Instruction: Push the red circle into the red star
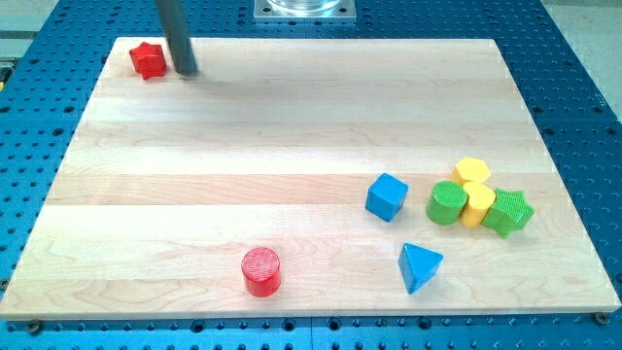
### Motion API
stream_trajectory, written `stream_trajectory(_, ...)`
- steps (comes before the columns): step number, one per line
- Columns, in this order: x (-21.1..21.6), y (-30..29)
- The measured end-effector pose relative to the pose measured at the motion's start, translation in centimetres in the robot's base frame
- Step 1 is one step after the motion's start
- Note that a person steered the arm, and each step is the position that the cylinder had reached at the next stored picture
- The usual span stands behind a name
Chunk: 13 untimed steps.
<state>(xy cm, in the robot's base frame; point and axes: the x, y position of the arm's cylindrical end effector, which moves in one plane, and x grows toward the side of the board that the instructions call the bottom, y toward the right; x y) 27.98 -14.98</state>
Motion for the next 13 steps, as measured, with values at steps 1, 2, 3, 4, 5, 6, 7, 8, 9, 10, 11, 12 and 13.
stream_trajectory(1,8.6,6.4)
stream_trajectory(2,15.1,8.5)
stream_trajectory(3,18.7,8.5)
stream_trajectory(4,22.4,14.0)
stream_trajectory(5,27.9,17.6)
stream_trajectory(6,31.8,18.9)
stream_trajectory(7,33.7,14.5)
stream_trajectory(8,32.1,8.1)
stream_trajectory(9,24.5,0.7)
stream_trajectory(10,24.0,0.6)
stream_trajectory(11,21.7,-1.7)
stream_trajectory(12,16.9,-5.9)
stream_trajectory(13,20.0,-5.9)
